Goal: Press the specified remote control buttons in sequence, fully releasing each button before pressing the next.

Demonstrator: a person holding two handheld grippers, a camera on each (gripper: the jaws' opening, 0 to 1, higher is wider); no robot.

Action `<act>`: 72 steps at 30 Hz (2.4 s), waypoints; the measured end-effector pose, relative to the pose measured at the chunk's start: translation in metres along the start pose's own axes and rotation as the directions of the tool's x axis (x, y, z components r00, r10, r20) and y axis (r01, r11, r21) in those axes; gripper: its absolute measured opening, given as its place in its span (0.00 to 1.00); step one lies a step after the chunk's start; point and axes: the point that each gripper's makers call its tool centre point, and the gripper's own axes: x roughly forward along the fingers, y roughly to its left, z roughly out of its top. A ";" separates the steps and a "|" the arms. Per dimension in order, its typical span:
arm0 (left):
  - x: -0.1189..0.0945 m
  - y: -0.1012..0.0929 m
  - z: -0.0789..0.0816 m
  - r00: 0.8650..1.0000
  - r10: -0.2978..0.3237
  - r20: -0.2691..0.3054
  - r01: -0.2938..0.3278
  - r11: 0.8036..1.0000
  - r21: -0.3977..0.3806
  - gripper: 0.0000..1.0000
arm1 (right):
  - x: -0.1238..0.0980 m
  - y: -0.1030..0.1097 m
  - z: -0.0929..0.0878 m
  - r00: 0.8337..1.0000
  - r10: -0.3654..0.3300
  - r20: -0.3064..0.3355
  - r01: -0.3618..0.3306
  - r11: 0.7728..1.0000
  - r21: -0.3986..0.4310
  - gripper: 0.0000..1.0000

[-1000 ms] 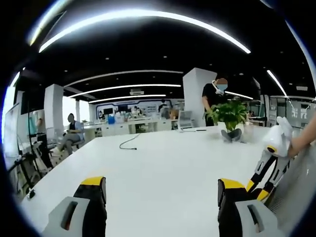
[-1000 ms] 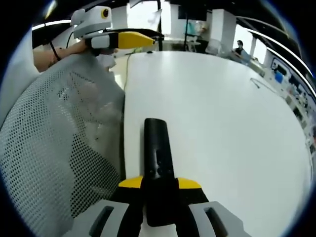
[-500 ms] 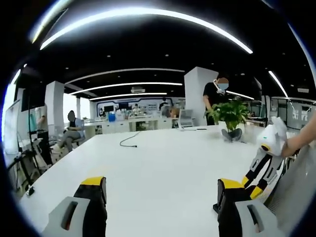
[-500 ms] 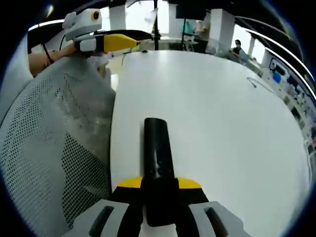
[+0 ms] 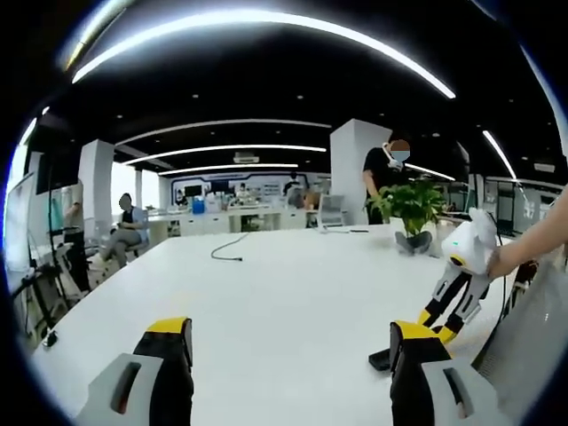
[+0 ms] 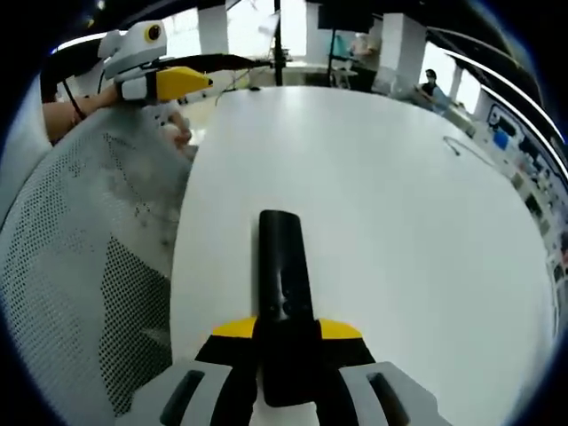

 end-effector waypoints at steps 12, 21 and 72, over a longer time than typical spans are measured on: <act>0.000 0.000 0.000 1.000 -0.003 0.000 0.003 1.000 -0.006 0.94 | 0.002 -0.018 0.002 1.000 -0.001 -0.009 0.001 1.000 -0.014 0.21; 0.000 0.001 0.001 1.000 0.001 0.012 0.000 1.000 -0.018 0.94 | 0.003 -0.027 0.003 1.000 -0.005 -0.018 0.004 0.999 -0.033 0.21; 0.001 0.001 0.001 1.000 -0.001 0.020 0.002 0.999 -0.036 0.93 | 0.011 -0.106 0.014 0.993 0.012 -0.113 -0.017 0.999 -0.047 0.21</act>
